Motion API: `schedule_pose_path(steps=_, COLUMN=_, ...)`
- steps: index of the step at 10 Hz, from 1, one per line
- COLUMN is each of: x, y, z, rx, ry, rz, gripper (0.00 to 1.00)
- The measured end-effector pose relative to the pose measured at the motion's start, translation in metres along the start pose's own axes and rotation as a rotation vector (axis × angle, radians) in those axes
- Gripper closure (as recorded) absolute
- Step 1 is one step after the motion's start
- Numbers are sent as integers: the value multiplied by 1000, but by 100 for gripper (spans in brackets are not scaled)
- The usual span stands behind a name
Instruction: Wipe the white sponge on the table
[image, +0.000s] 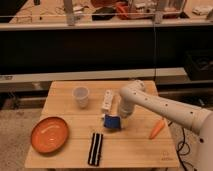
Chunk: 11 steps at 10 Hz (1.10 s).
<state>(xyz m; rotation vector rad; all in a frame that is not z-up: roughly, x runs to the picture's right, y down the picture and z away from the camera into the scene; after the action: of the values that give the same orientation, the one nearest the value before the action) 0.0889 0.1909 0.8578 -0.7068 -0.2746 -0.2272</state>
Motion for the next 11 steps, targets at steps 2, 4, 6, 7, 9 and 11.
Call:
schedule_pose_path(steps=2, x=-5, y=0, z=1, rx=1, ry=-2, rz=4, gripper=97)
schedule_pose_path(steps=4, x=-4, y=-1, z=1, rx=3, ry=-5, rz=14, gripper=97)
schedule_pose_path(steps=6, x=0, y=-1, z=0, rx=-1, ry=-1, rz=5, gripper=97)
schedule_pose_path(steps=7, x=-7, y=-8, z=0, rx=-1, ry=-2, rz=-4, gripper=97)
schedule_pose_path(steps=9, x=-15, y=-12, z=2, rx=-2, ry=-1, rz=-8, gripper=97)
schedule_pose_path(steps=11, x=-9, y=-6, z=1, rx=-5, ry=2, rz=5, gripper=97)
